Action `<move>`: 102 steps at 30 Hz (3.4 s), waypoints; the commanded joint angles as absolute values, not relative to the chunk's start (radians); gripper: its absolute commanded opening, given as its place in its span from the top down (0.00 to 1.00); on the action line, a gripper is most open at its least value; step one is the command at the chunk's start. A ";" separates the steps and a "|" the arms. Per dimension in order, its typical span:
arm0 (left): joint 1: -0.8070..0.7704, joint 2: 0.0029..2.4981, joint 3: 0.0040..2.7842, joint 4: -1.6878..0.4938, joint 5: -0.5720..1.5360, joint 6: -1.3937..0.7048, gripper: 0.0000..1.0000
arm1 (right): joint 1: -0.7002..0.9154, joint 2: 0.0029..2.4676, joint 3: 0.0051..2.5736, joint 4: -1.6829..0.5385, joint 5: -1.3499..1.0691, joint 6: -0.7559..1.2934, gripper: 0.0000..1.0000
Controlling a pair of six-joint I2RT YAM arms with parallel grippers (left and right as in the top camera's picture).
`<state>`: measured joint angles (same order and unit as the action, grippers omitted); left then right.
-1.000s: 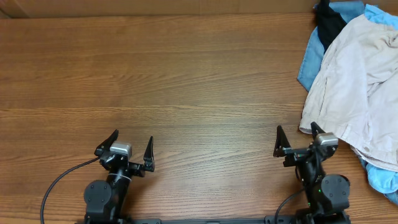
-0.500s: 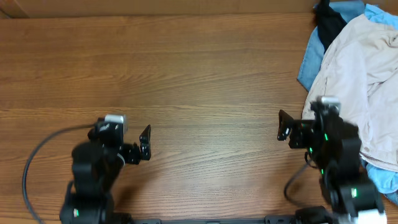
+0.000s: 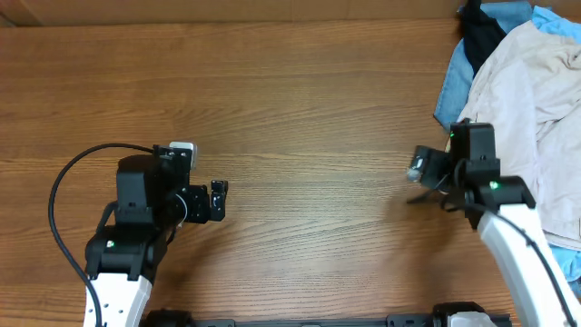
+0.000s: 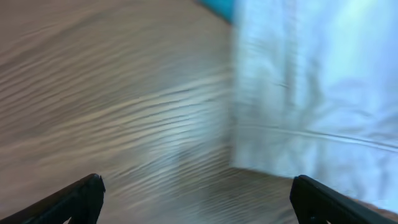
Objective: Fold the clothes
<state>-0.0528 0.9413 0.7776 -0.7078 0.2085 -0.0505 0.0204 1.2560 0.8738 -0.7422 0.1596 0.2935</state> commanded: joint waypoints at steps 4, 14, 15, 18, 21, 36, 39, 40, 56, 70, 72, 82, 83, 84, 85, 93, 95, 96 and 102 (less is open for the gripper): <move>-0.058 0.956 0.804 -0.690 0.229 -0.060 0.00 | -0.075 1.434 0.903 -0.709 0.217 0.344 0.04; -0.058 0.960 0.804 -0.673 0.230 -0.061 0.00 | -0.074 1.572 0.902 -0.648 0.287 0.299 0.11; -0.058 0.960 0.804 -0.677 0.230 -0.061 0.00 | -0.074 1.581 0.900 -0.648 0.303 0.299 0.11; -0.058 0.960 0.804 -0.682 0.229 -0.076 0.00 | -0.074 1.603 0.893 -0.637 0.306 0.300 0.12; -0.058 0.960 0.804 -0.680 0.229 -0.076 0.00 | -0.074 1.627 0.892 -0.628 0.306 0.299 0.16; -0.058 0.960 0.804 -0.675 0.229 -0.076 0.00 | -0.074 1.649 0.892 -0.626 0.295 0.307 0.86; -0.058 0.960 0.804 -0.669 0.229 -0.075 0.00 | -0.074 1.634 0.921 -0.670 0.283 0.315 0.96; -0.058 0.960 0.804 -0.669 0.229 -0.075 0.00 | -0.074 1.625 0.937 -0.691 0.272 0.315 0.96; -0.058 0.960 0.804 -0.665 0.229 -0.076 0.00 | 0.010 1.481 1.531 -1.182 0.072 0.152 0.96; -0.058 0.960 0.804 -0.665 0.230 -0.076 0.00 | 0.405 1.483 1.540 -1.018 0.038 0.167 0.96; -0.058 0.960 0.804 -0.665 0.230 -0.076 0.00 | 0.450 1.488 1.539 -0.966 0.038 0.184 0.96; -0.058 0.960 0.804 -0.668 0.237 -0.076 0.00 | 0.582 1.620 1.539 -0.789 -0.028 0.236 0.96; -0.058 0.960 0.804 -0.668 0.237 -0.076 0.00 | 0.592 1.639 1.539 -0.768 -0.028 0.236 0.96; -0.058 0.960 0.804 -0.668 0.237 -0.076 0.00 | 0.601 1.657 1.539 -0.748 -0.028 0.236 0.96; -0.058 0.960 0.804 -0.669 0.237 -0.076 0.00 | 0.611 1.678 1.539 -0.720 -0.028 0.236 0.96; -0.058 0.960 0.804 -0.669 0.237 -0.076 0.00 | 0.676 1.834 1.539 -0.390 -0.069 0.236 0.96; -0.058 0.960 0.804 -0.669 0.238 -0.076 0.00 | 0.685 1.848 1.539 -0.308 -0.084 0.235 0.96; -0.058 0.960 0.804 -0.670 0.238 -0.076 0.00 | 0.686 1.853 1.539 -0.268 -0.084 0.236 0.94; -0.058 0.960 0.804 -0.669 0.238 -0.076 0.00 | 0.670 1.848 1.540 -0.213 -0.046 0.228 0.00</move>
<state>-0.0528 0.9596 0.7788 -0.6693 0.2211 -0.0544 0.6834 1.8729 1.5158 -0.2077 -0.0658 0.2348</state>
